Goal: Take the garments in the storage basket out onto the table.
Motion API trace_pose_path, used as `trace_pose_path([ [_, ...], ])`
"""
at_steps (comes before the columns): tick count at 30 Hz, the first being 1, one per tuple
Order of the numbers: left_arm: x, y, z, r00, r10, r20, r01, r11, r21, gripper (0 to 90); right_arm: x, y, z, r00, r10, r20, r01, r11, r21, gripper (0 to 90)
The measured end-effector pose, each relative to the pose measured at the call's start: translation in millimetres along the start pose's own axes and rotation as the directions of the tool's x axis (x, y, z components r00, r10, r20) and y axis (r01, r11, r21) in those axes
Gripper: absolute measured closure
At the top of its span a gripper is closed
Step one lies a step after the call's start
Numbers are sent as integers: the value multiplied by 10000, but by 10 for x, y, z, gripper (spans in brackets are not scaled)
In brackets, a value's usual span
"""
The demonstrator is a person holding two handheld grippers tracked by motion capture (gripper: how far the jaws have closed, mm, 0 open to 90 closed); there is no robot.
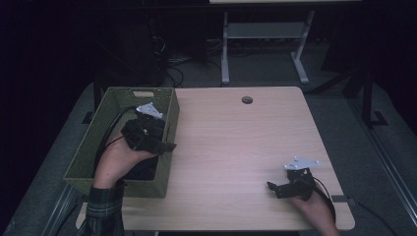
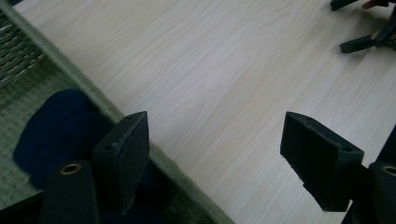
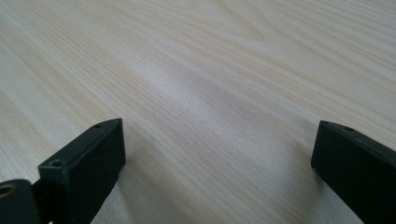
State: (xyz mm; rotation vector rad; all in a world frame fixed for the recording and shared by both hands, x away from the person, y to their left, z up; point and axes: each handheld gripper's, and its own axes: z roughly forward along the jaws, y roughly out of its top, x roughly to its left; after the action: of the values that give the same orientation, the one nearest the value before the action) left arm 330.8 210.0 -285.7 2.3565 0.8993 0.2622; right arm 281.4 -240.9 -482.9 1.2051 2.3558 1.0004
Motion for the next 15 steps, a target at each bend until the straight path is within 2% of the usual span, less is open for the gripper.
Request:
trace_pose_path([
  [3,62,-49,-33,9995,-160,-259,163,9998,130,236,0,0,0,10000,-4,0,4,10000,-3,26],
  [14,259,-220,-104,9957,-603,-697,630,9973,366,235,0,0,0,10000,-1,1,1,10000,-3,26],
  [15,272,-236,-103,9945,-733,-749,761,9965,353,235,0,0,0,10000,-2,3,2,10000,-4,26],
])
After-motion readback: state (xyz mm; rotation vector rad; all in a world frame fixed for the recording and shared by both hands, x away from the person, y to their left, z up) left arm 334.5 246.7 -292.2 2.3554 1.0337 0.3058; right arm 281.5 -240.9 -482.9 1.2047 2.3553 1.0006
